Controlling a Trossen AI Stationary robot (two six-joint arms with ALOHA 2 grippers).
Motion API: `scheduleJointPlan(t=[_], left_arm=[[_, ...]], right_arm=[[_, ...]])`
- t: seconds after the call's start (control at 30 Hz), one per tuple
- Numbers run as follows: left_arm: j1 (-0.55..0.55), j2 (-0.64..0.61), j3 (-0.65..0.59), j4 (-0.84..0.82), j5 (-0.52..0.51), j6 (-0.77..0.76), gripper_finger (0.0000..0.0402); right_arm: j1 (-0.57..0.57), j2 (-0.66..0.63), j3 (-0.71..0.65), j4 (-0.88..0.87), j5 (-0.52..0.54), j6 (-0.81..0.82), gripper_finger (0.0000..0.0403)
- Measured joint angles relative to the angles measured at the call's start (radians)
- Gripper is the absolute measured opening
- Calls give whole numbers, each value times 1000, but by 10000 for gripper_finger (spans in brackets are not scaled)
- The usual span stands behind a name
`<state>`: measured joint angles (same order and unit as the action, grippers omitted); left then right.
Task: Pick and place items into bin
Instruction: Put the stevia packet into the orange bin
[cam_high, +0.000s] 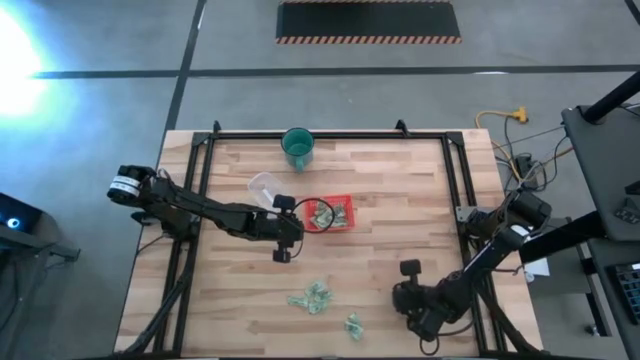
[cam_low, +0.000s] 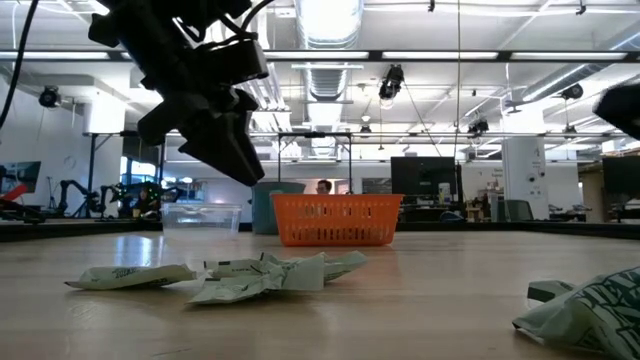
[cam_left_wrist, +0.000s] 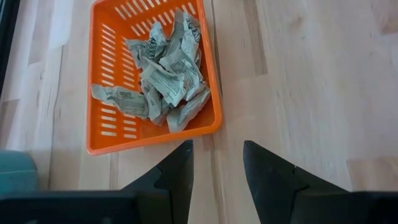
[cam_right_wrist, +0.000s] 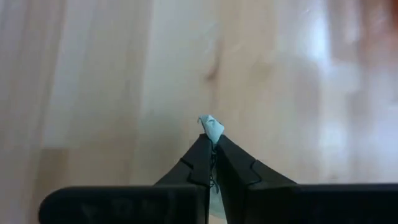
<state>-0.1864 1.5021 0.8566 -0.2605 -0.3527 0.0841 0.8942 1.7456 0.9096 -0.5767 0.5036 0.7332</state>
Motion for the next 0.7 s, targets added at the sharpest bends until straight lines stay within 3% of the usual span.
scheduleJointPlan(t=[0.33, 0.7], left_arm=[[-17, -13, 0, -105, 3, -8, 123], [-74, -163, -8, -204, 3, -147, 123]], right_arm=[[-160, -2, 25, 7, 276, -296, 9], [-457, -3, 132, 21, 292, -573, 9]])
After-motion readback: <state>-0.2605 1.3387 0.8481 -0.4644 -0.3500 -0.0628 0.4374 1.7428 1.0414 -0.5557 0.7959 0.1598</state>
